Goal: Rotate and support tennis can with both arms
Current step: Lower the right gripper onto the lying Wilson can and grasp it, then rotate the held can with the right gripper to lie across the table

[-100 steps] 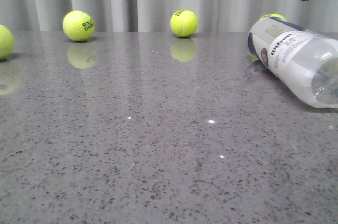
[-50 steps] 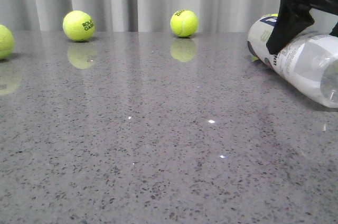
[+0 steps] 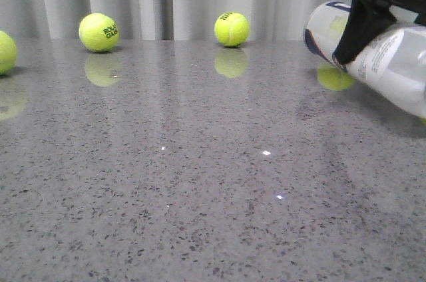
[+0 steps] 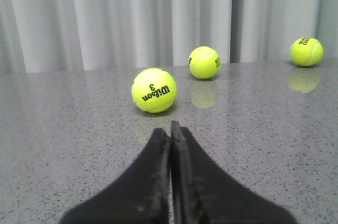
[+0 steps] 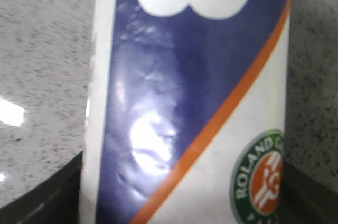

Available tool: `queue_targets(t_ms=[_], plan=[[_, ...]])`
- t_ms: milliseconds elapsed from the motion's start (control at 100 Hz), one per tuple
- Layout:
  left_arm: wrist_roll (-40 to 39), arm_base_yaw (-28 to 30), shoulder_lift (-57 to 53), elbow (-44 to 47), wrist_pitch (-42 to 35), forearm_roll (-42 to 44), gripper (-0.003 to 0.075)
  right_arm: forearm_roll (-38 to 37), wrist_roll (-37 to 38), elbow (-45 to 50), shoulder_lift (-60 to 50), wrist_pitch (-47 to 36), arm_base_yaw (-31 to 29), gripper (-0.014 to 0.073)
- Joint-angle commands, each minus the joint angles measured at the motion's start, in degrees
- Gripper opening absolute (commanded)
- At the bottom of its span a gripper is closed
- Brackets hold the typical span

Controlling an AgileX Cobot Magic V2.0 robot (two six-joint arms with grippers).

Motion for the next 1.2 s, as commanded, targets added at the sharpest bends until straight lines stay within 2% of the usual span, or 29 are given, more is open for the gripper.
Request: queue_targets(t_ms=[0,80,180,300,440,630,910,1190], plan=[[-0.5,0.1,-2.2,2.7,-4.7,-0.4,-0.0021,1.0,-0.6,-5.0,-2.7,2.0,0.0,0.0288],[-0.5,0.1,-2.2,2.7,-4.7,-0.4,-0.0021,1.0,-1.4,-8.2,-2.9,4.0,0.6,0.0288],[-0.5,0.1,-2.2,2.7,-4.7,-0.4,-0.0021,1.0,-7.2,-12.6,-2.8,7.5,2.5,0.0288],[-0.5,0.1,-2.2,2.7,-4.7,-0.4,-0.0021,1.0,-20.8,-15.9,-2.8,8.9,7.0,0.0288],[-0.5,0.1,-2.2,2.7,-4.7,-0.4,-0.0021,0.9,-35.6,-16.5,-2.7,5.5,12.7,0.0288],[-0.5,0.1,-2.2,2.7,-4.7,-0.4,-0.0021,-1.0,-49.2,-16.5,-0.4,2.9,18.6,0.0288],[-0.5,0.1,-2.2,2.7,-4.7,-0.4,-0.0021,-10.2,-50.8,-16.5,5.8,2.6,21.3,0.0288],[-0.5,0.1,-2.2,2.7,-4.7,-0.4,-0.0021,-10.6,-51.1,-16.5,9.9,2.2,22.7,0.0288]])
